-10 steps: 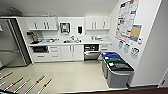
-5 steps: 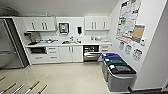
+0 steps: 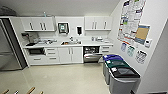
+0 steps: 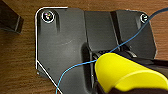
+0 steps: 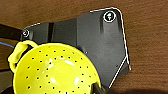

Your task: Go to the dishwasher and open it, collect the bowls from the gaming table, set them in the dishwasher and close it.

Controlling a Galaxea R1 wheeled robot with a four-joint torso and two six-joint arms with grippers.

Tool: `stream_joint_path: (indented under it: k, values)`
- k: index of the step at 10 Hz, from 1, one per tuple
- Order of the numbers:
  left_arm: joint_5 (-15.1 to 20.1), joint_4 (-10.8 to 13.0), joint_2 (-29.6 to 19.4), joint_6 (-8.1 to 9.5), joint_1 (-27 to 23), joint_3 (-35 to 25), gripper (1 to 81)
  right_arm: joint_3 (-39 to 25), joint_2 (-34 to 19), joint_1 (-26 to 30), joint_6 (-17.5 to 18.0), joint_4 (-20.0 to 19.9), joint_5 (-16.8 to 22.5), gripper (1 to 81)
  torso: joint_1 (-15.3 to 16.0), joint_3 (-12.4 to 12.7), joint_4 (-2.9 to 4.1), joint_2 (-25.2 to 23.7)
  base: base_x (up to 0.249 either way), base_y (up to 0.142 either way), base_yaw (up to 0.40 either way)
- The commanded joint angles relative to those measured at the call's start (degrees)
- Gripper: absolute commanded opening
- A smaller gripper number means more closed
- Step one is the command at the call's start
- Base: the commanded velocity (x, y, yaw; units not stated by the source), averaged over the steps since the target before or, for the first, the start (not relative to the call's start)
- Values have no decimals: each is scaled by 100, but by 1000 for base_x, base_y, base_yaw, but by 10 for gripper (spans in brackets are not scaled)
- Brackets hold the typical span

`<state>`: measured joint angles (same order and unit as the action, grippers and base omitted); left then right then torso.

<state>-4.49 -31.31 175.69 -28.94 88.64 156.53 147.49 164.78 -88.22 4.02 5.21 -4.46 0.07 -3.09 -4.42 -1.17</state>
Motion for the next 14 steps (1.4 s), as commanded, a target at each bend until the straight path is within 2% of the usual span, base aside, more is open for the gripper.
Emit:
stream_joint_path:
  k: [1, 14]
  values:
    - [395, 37, -7, -50, -211, -17, 10, -2, -66, 265, -24, 51, 288, 10, 0, 0, 0, 0, 192, 0, 0]
    - [387, 28, -16, -50, -211, -17, 10, 15, -48, 292, -24, 68, 323, 10, 0, 0, 0, 0, 192, 0, 0]
